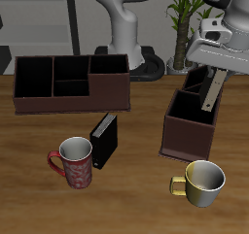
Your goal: Place the yellow book into the left desk caddy's right compartment and place the black book into the left desk caddy's back compartment
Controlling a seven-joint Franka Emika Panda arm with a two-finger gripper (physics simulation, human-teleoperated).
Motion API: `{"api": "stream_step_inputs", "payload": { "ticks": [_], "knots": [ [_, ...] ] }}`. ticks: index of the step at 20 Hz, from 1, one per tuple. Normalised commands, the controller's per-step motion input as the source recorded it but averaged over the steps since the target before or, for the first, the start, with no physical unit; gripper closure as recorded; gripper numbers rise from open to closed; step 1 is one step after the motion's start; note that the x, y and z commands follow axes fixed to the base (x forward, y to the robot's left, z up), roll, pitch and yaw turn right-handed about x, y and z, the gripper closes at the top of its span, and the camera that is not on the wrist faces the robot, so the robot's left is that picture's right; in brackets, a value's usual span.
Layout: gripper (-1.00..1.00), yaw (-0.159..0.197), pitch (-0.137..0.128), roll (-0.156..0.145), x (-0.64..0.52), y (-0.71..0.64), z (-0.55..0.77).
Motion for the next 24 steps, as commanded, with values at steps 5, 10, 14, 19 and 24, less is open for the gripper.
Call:
{"api": "stream_step_inputs", "payload": {
  "ticks": [5,10,14,19,24],
  "knots": [
    [1.0,-0.016,0.048,0.029,0.05,0.04,-0.34],
    [1.0,-0.011,0.046,0.005,0.1,0.03,-0.29],
    [1.0,-0.02,0.039,0.03,0.0,0.0,-0.31],
    [1.0,-0.008,0.032,0.018,-0.02,0.02,-0.25],
    [-1.0,-0.017,0.035,0.016,0.03,-0.1,-0.1]
  ]
}}
